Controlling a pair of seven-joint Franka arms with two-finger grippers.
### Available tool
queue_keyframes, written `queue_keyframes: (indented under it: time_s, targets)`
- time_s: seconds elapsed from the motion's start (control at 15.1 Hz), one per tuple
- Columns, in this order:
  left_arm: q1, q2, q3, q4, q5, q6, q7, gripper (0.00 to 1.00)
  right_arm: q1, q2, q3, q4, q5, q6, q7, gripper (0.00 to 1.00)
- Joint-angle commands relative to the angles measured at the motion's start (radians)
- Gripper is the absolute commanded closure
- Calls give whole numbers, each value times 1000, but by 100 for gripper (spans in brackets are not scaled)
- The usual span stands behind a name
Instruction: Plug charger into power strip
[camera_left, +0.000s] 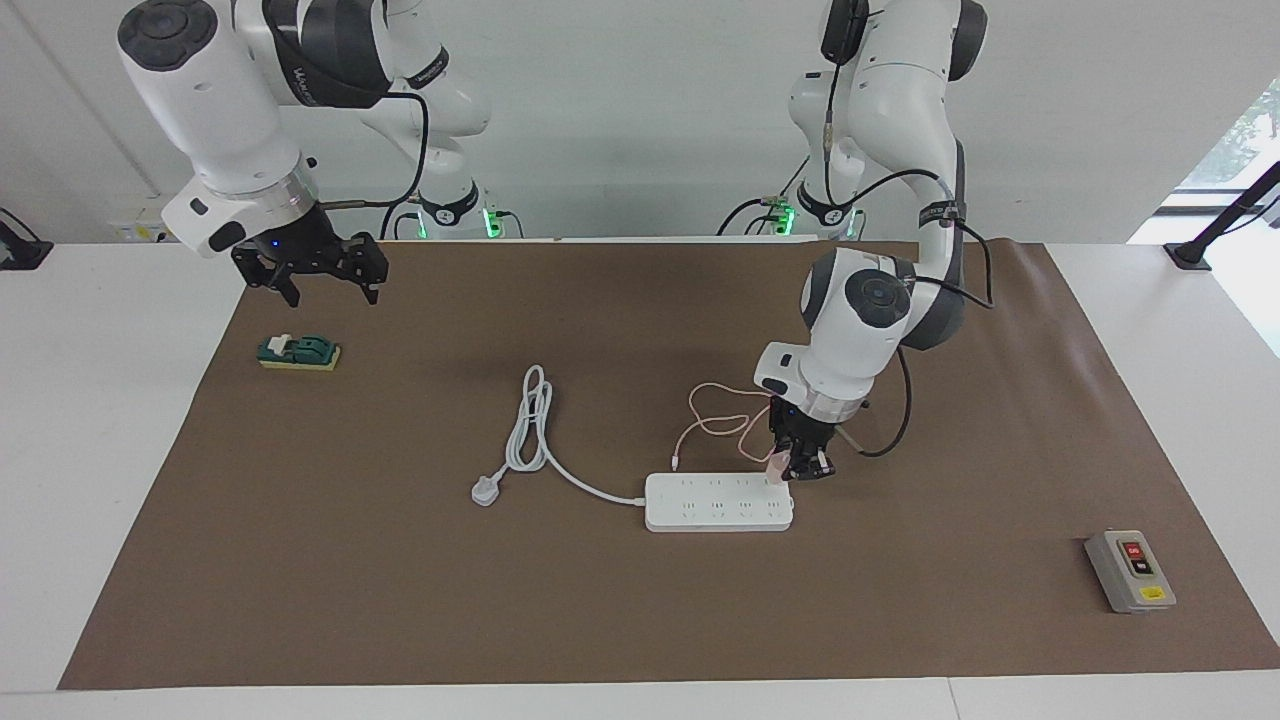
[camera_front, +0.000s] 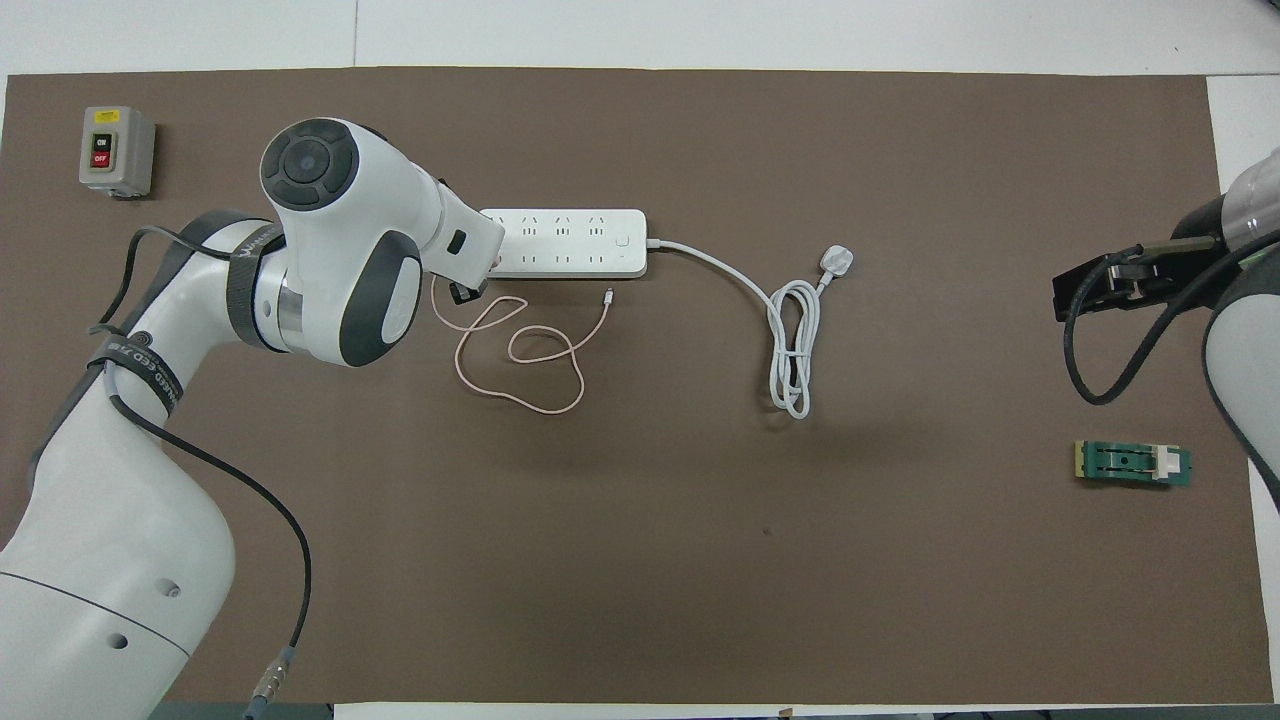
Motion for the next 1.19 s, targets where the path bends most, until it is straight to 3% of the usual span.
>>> queue_keyframes:
  time_s: [0.0,1.12]
  targets:
    - [-5,-19,1,-51,-14,61,13,100,-7,-24,3,-28,20,7,21,0]
    - [-23,-16,3,-71,-54,48,11,100,-10,-24,2,-28,20,9,40,0]
